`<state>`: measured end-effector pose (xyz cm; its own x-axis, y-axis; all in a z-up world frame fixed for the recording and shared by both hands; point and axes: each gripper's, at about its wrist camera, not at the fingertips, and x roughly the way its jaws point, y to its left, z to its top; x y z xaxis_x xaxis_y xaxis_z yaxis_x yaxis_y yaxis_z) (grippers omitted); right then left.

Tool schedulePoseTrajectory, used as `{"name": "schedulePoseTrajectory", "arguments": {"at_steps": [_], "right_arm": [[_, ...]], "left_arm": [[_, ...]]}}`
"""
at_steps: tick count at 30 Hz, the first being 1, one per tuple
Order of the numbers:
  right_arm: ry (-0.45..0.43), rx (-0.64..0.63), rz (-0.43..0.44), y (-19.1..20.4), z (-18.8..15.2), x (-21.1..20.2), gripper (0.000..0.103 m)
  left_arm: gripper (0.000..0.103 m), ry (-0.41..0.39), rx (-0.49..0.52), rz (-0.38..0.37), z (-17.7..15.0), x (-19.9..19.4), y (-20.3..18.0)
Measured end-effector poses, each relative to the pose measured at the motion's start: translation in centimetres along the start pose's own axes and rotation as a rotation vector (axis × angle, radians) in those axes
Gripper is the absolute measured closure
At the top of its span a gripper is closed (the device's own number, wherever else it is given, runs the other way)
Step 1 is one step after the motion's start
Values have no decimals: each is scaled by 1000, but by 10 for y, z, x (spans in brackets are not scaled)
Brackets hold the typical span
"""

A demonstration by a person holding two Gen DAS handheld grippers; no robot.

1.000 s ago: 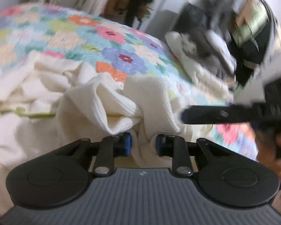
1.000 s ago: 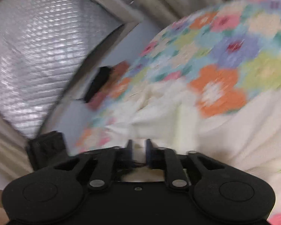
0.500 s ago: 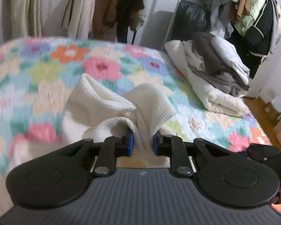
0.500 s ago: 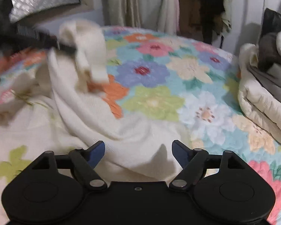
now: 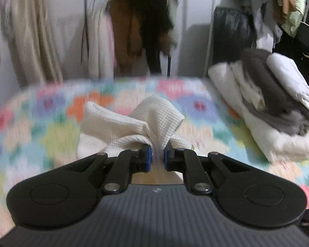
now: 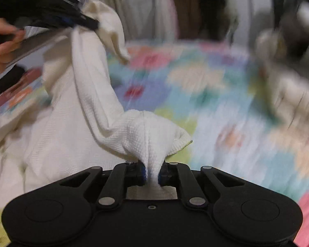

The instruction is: Fold clothes

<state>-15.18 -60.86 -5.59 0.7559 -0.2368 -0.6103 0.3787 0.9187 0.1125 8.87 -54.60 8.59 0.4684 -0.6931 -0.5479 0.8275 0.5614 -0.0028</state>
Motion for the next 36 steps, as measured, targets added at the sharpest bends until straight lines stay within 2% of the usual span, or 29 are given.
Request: {"name": "schedulePoseTrajectory", "arguments": {"at_steps": [1,2,3,4,5,6,8,10,12,15,17,18,20,22,24,26,29,31,33,35,36], "right_arm": [[-46,12,-35,-5,8,-3,93],[-78,35,-58,-12,13,-6,93],[-107,57,-82,-19,18,-9,93],[-102,67,-106,-26,18,-7,93],[-96,77,-130,-34,18,-5,93],[-90,87,-153,-41,18,-3,93],[-36,101,-177,-50,8,11,93],[16,132,-188,-57,1,20,92],[61,160,-190,-62,-4,27,89],[83,137,-210,-58,-2,23,83],[81,122,-237,-56,1,16,70],[99,130,-246,-58,3,14,67],[133,147,-263,-62,8,10,46],[120,165,-277,-62,17,-1,42],[89,178,-265,-61,26,-16,41],[33,184,-230,-55,34,-32,37],[-35,177,-154,-45,40,-43,30],[-53,154,-128,-38,40,-43,29],[-45,118,-106,-31,37,-37,29],[-31,88,-108,-28,32,-33,29],[-19,88,-110,-27,31,-31,29]], "left_arm": [[92,-31,30,12,10,5,-7],[90,-17,34,5,16,15,-12],[80,-1,38,-2,22,26,-16],[70,45,31,-12,24,37,-19],[46,95,18,8,22,49,-23],[34,119,10,39,18,56,-24],[34,124,24,58,2,57,-25],[34,154,62,23,-17,53,-21],[34,188,107,20,-37,44,-12],[33,238,163,40,-70,22,14],[33,264,193,65,-92,2,42],[33,273,211,81,-102,-8,56],[33,297,308,170,-122,-25,82],[33,326,338,234,-137,-44,110],[32,363,268,204,-147,-67,145],[31,381,143,134,-155,-91,178],[27,384,43,66,-173,-117,203],[27,399,129,73,-195,-126,200],[27,428,217,118,-219,-127,191],[27,454,212,81,-235,-127,187],[27,436,207,77,-238,-131,185]]}}
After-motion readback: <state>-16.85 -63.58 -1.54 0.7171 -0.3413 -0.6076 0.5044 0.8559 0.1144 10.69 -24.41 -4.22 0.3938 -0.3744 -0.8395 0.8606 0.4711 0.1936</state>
